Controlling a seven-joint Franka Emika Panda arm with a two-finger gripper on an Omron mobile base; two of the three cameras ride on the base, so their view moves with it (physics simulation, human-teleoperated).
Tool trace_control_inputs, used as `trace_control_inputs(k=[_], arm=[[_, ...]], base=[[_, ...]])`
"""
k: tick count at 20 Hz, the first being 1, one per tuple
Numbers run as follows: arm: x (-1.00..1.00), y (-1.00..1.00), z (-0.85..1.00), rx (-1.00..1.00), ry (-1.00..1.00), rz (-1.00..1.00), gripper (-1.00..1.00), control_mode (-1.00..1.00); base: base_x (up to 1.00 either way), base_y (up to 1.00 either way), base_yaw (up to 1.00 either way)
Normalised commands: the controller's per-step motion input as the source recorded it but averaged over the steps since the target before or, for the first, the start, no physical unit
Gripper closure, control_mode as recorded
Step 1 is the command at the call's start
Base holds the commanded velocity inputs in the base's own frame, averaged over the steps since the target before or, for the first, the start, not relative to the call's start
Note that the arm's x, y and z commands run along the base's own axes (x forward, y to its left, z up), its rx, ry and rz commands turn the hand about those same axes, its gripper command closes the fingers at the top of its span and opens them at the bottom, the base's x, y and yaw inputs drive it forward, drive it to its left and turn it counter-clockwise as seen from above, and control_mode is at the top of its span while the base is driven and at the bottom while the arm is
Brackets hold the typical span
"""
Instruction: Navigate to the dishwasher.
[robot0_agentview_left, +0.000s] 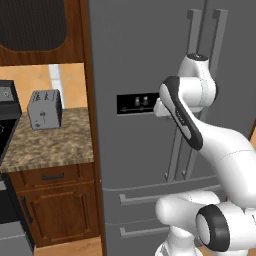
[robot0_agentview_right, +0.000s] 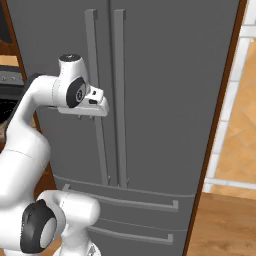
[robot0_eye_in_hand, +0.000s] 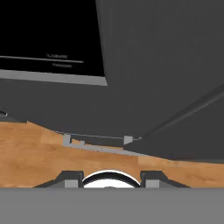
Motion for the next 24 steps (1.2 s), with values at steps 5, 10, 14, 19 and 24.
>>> trace_control_inputs(k=[5,10,14,19,24], arm=[[-0.55,-0.01,-0.07,0.00,0.00,0.00,-1.00,-1.00],[-0.79,0.00,-0.30,0.00,0.00,0.00,-1.00,-1.00],[-0.50,-0.03,-0.33,0.00,0.00,0.00,-1.00,-1.00],[-0.34,-0.01,-0.37,0.00,0.00,0.00,-1.00,-1.00],[0.00,0.00,0.00,0.00,0.00,0.00,-1.00,1.00]], base=[[0.00,0.00,0.00],[0.00,0.00,0.00],[0.00,0.00,0.00],[0.00,0.00,0.00],[-0.53,0.00,0.00]])
